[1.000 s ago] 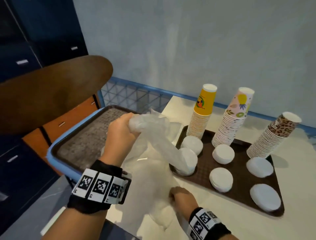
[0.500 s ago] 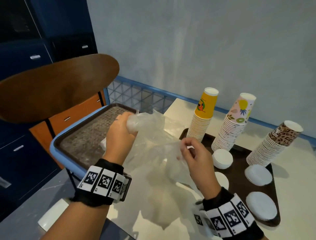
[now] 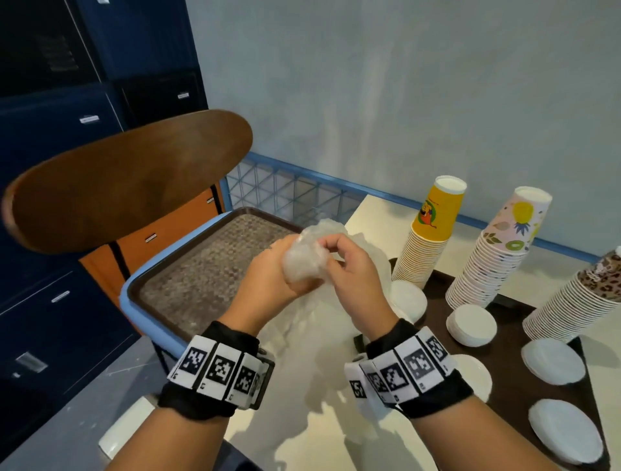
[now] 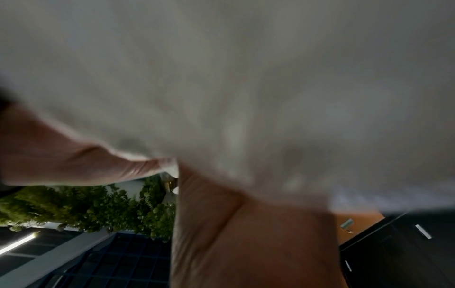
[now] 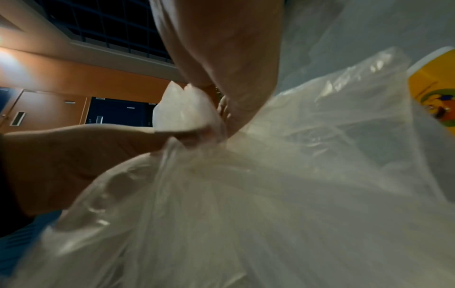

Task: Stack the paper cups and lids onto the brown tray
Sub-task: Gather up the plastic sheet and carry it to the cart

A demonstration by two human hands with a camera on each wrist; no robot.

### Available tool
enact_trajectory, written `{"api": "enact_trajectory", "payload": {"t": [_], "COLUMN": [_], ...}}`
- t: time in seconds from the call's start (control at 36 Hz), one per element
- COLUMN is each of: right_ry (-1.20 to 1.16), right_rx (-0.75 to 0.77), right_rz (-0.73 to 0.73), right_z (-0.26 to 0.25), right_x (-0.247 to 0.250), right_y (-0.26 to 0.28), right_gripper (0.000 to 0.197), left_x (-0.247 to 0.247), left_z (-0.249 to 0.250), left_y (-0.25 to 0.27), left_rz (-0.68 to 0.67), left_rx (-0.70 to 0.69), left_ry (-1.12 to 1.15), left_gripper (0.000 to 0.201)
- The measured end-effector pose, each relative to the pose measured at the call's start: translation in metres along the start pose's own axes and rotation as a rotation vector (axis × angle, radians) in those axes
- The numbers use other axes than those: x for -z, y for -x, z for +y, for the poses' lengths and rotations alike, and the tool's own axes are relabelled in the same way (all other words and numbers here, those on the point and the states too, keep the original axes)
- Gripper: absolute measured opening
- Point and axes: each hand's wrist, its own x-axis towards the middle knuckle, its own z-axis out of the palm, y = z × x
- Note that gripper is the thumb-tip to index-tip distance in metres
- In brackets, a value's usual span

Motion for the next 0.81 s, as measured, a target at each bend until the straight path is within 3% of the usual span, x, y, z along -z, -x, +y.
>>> {"api": "enact_trajectory", "payload": {"t": [0.06,0.11,0.19,0.25,0.31,0.44,0.53,0.61,0.81], "right_ry": [0.005,-0.004,-0.048,0.09,0.305,0.716,0.794,0.794,0.846], "right_rx": [0.035,0.076,0.069,0.058,-0.05,-0.519,-0.779,-0.866,-0.888], "right_rz": [-0.039,-0.022,0.173,0.346,0.393,0.111,-0.015,-0.017,-0.058], "right_z": [-0.003,-0.005,0.003,0.023,0.057,0.139,0.161,0.174,0.181], "right_x": [-0.009,-0.017,-0.022,-0.022,-0.022,-0.033,-0.043,-0.051,-0.047], "right_y": [-0.008,-0.018,-0.04,-0.059,-0.076,-0.096,-0.1,-0.106,-0.114], "right_gripper": [0.016,0.013,0.012,0.012,0.018,0.045,0.064,0.069,0.03], "left_x": [0.004,0.009,0.023,0.033,0.041,0.054,0.054,0.05,0.04], "left_z": [-0.011,-0.025,-0.048,-0.063,-0.078,-0.106,-0.119,-0.129,-0.147], "left_y": [-0.014,-0.025,-0.039,-0.048,-0.058,-0.085,-0.1,-0.111,-0.127], "left_rz": [0.011,0.039,0.15,0.21,0.217,0.176,0.163,0.138,0.074], "left_rx": [0.011,0.034,0.085,0.101,0.109,0.047,0.027,0.001,-0.019], "left_ry": [-0.242,-0.297,-0.145,-0.063,-0.056,-0.028,-0.04,-0.042,-0.094], "left_gripper": [0.04,0.033,0.024,0.016,0.013,0.01,0.009,0.006,0.015]}}
